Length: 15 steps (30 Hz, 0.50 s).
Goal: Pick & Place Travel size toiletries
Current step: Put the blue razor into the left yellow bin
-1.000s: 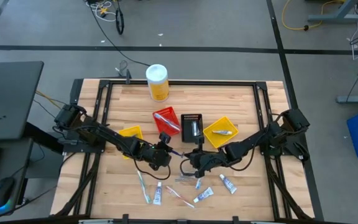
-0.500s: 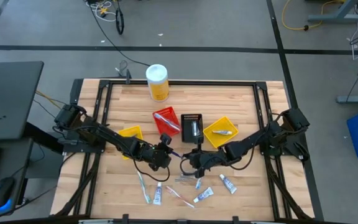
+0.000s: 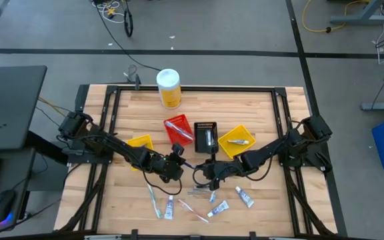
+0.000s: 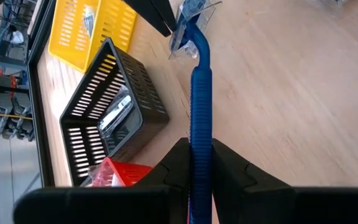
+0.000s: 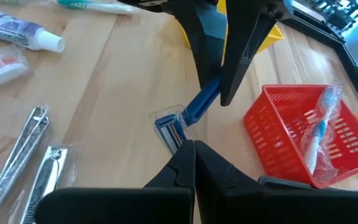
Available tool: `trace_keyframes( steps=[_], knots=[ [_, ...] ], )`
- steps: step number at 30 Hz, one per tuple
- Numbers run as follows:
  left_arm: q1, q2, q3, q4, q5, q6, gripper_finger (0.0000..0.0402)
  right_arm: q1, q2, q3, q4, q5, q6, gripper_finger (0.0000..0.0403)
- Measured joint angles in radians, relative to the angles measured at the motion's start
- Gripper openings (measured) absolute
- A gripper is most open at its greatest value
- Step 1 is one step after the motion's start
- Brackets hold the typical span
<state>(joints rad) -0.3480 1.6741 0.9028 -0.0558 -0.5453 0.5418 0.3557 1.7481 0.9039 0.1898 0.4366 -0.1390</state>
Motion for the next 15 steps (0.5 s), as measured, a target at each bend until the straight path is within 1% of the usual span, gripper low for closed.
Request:
trace_keyframes(
  steps=[3,7,12,15],
  knots=[
    [0.0,0.0,0.0,-0.007,-0.002,-0.01,0.0044,0.0,-0.008,0.0,-0.003,0.026,-0.03,0.0002],
    [-0.001,0.0,0.005,-0.003,-0.002,-0.042,0.0044,-0.002,-0.045,0.0,-0.014,0.027,-0.042,0.0002],
    [-0.001,-0.001,0.006,-0.004,-0.005,-0.035,0.0044,-0.001,-0.122,0.0,-0.085,0.034,-0.041,0.0002],
    [-0.001,-0.001,0.006,-0.005,-0.029,-0.036,0.0044,-0.001,-0.185,0.0,-0.119,0.035,-0.034,0.0002]
  ],
)
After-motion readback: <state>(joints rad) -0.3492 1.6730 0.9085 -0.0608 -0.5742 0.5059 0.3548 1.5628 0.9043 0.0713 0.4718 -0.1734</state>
